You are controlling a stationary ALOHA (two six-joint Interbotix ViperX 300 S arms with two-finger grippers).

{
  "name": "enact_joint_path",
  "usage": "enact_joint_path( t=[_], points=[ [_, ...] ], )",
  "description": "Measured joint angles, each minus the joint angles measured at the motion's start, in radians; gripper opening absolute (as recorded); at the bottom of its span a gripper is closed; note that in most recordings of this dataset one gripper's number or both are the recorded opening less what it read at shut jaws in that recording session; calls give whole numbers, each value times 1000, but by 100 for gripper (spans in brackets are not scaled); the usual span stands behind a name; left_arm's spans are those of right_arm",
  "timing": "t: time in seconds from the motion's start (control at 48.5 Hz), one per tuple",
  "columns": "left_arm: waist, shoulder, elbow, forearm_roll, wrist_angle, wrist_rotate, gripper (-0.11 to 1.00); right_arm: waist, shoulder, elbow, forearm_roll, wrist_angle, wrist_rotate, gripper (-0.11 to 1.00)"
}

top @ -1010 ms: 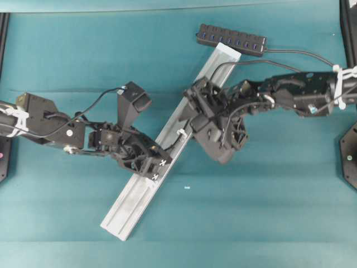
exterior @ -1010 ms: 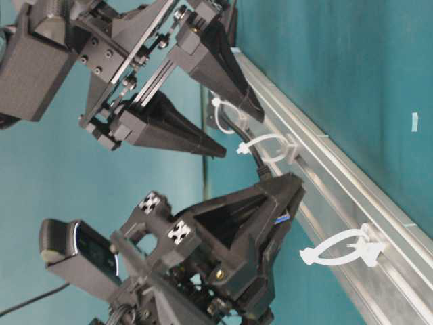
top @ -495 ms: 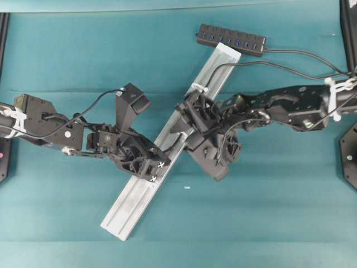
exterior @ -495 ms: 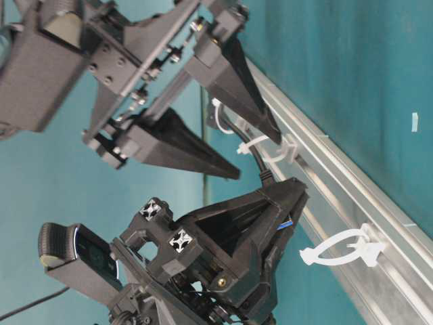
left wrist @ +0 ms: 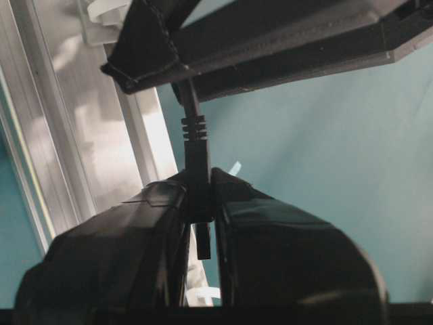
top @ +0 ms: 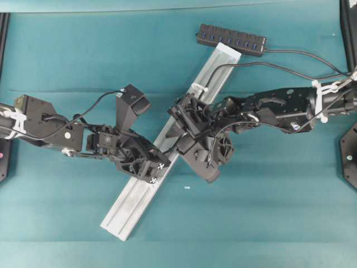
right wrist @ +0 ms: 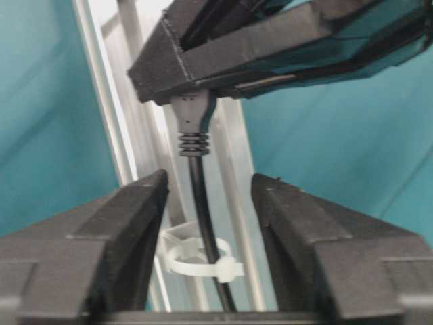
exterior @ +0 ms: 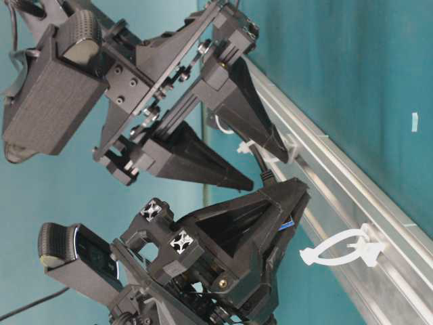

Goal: Pass the USB cable through three rings with both arms.

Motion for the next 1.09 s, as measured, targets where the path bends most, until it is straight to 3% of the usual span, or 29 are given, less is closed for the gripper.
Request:
enact_joint_path(
  t=[0.186, 0.247, 0.66, 0.928, 0.989, 1.093],
  points=[
    [0, -2, 0, 0, 2, 0, 11, 0, 2, -3, -40, 32, 0, 15],
    [-2, -2, 0, 0, 2, 2, 11, 0, 3, -6, -41, 41, -2, 7],
    [-5, -29, 6, 2, 3, 2, 10, -2, 21, -58, -52, 112, 0, 7],
    [2, -52, 29, 0, 3, 3, 10, 0, 29, -72, -115, 124, 0, 7],
    [3, -57, 32, 2, 3, 5, 19, 0, 29, -72, -118, 124, 0, 7],
    [3, -74, 32, 0, 3, 8, 48, 0, 34, -72, -123, 124, 0, 7]
  ],
)
